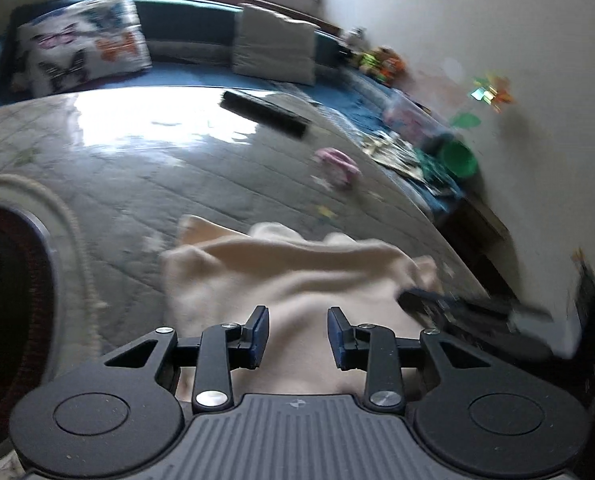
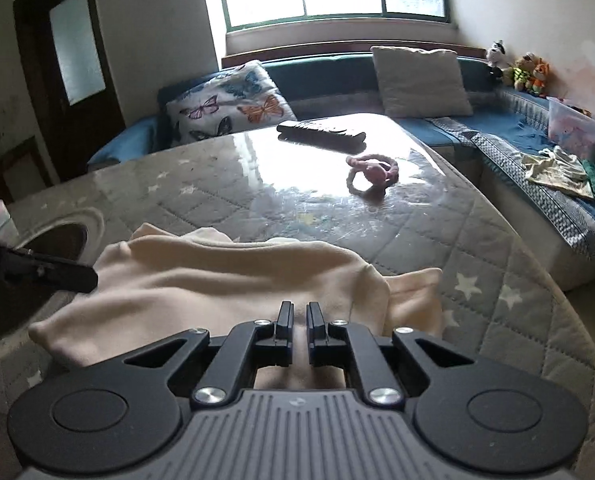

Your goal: Fold clothes

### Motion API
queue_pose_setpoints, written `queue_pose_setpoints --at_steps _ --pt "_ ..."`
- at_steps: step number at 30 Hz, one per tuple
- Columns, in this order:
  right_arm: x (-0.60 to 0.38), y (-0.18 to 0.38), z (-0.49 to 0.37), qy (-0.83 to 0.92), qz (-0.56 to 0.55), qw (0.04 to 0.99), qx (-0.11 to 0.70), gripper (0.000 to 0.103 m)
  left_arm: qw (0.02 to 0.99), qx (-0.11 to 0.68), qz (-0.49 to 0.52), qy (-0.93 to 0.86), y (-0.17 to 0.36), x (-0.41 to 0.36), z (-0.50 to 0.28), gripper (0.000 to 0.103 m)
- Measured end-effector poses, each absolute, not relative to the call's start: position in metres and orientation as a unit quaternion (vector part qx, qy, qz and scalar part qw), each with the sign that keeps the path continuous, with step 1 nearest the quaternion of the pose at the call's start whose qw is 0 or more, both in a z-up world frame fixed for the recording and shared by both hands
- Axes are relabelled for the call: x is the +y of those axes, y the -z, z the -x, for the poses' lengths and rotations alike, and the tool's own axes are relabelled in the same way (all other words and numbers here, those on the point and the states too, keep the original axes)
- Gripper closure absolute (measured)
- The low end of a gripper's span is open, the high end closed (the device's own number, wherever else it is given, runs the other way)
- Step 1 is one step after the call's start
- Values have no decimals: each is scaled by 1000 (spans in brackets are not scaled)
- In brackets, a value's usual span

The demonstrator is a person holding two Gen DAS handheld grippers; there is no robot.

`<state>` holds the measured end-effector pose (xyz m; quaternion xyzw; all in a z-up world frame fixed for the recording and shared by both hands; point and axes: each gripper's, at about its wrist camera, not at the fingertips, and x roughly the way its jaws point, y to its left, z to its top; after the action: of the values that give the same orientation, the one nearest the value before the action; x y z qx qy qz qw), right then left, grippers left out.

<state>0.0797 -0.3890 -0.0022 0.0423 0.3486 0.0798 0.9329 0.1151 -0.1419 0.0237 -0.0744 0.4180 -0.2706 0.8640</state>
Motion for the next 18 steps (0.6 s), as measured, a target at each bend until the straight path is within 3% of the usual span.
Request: queue_pose_setpoints --at_steps 18 --pt "-338 7 -159 -159 -15 910 383 95 840 428 32 331 4 -167 -102 69"
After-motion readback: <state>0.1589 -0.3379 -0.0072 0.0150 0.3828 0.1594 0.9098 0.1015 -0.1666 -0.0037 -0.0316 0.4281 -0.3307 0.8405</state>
